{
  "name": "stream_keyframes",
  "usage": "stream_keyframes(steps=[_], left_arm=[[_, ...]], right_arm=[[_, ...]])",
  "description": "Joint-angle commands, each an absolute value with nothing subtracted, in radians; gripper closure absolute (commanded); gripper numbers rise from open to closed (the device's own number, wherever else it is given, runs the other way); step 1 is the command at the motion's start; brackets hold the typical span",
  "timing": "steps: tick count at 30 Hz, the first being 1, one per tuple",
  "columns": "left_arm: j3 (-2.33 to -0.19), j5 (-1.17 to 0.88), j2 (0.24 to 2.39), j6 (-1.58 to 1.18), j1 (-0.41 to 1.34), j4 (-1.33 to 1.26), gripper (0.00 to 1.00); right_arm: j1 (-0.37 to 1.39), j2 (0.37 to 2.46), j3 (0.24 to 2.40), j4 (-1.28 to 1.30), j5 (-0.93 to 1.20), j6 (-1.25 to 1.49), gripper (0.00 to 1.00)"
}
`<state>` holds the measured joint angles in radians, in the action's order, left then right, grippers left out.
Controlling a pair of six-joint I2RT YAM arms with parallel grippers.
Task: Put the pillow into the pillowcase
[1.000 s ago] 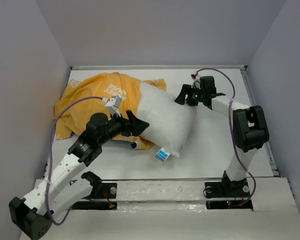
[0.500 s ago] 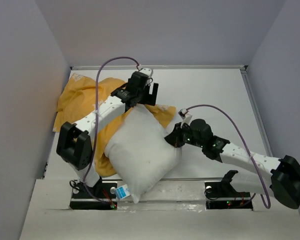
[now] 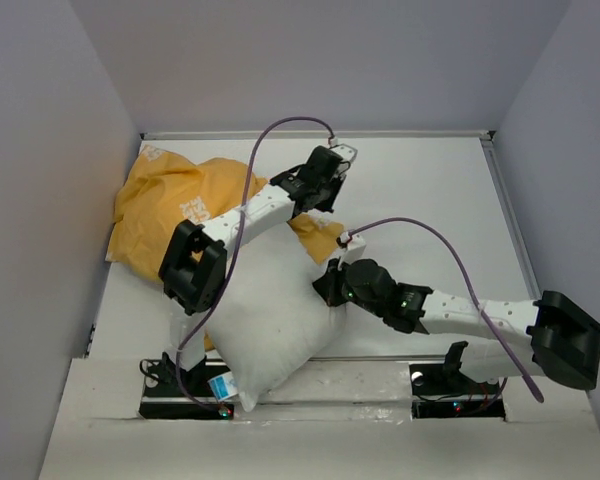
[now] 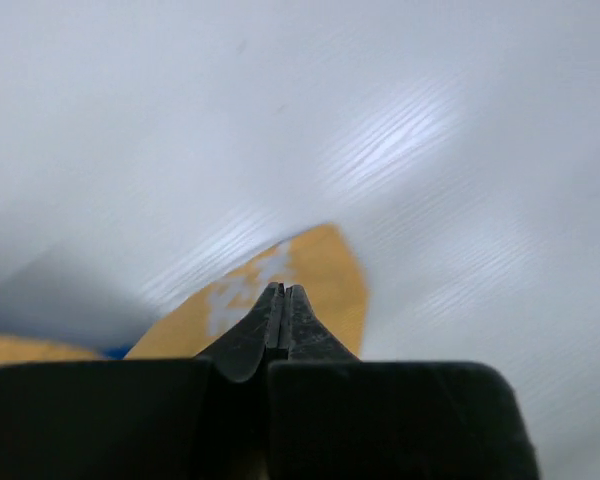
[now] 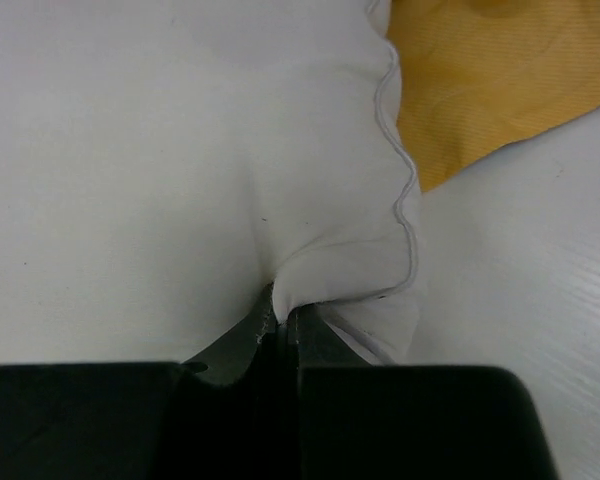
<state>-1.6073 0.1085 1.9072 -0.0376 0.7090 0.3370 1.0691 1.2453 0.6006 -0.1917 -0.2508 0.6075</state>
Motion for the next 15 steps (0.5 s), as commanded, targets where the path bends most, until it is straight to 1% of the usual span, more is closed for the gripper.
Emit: stream_keyframes(steps=[1, 2, 3, 4, 5, 6, 7, 8, 9, 10, 11, 13, 14, 15], left_arm=[[-1.921, -0.113, 1.962, -0.058, 0.825, 0.232, 1.00], [-1.965, -0.109, 1.970, -0.069, 0.834, 0.245, 1.00], [-2.006, -0.076, 1.967, -0.080, 0.842, 0.282, 1.00], [-2.017, -0.019, 1.951, -0.093, 0.847, 0.357, 1.00], [-1.970, 0.053, 1.857, -0.112, 0.847, 0.370, 0.93], [-1.880, 0.171, 1.773, -0.129, 0.830, 0.356, 0.65], [-1.667, 0.210, 1.586, -0.180, 0.804, 0.294, 0.52], [-1.569, 0.209, 1.495, -0.217, 0.707, 0.264, 0.33], [-1.477, 0.206, 1.400, -0.253, 0.649, 0.241, 0.26], [-1.325, 0.218, 1.230, -0.299, 0.599, 0.206, 0.22], [-1.265, 0.269, 1.156, -0.310, 0.554, 0.193, 0.16], [-1.169, 0.279, 1.031, -0.340, 0.487, 0.189, 0.13], [-1.102, 0.258, 0.947, -0.368, 0.439, 0.195, 0.12], [-1.073, 0.249, 0.919, -0.376, 0.424, 0.196, 0.11]], right_arm=[[1.085, 1.192, 0.635, -0.253, -0.506, 0.646, 1.00], [1.085, 1.192, 0.637, -0.253, -0.517, 0.647, 1.00], [1.085, 1.198, 0.641, -0.256, -0.518, 0.640, 0.84], [1.085, 1.206, 0.650, -0.256, -0.494, 0.618, 0.62], [1.075, 1.212, 0.666, -0.238, -0.453, 0.586, 0.44], [1.015, 1.200, 0.695, -0.215, -0.349, 0.515, 0.30], [0.932, 1.186, 0.702, -0.215, -0.148, 0.461, 0.26], [0.886, 1.154, 0.715, -0.216, -0.083, 0.443, 0.20], [0.832, 1.151, 0.725, -0.238, 0.013, 0.413, 0.18], [0.778, 1.155, 0.744, -0.253, 0.201, 0.376, 0.17], [0.697, 1.190, 0.770, -0.258, 0.236, 0.370, 0.14], [0.632, 1.285, 0.846, -0.259, 0.383, 0.324, 0.04], [0.617, 1.354, 0.971, -0.246, 0.522, 0.304, 0.01], [0.617, 1.433, 1.053, -0.174, 0.558, 0.296, 0.01]])
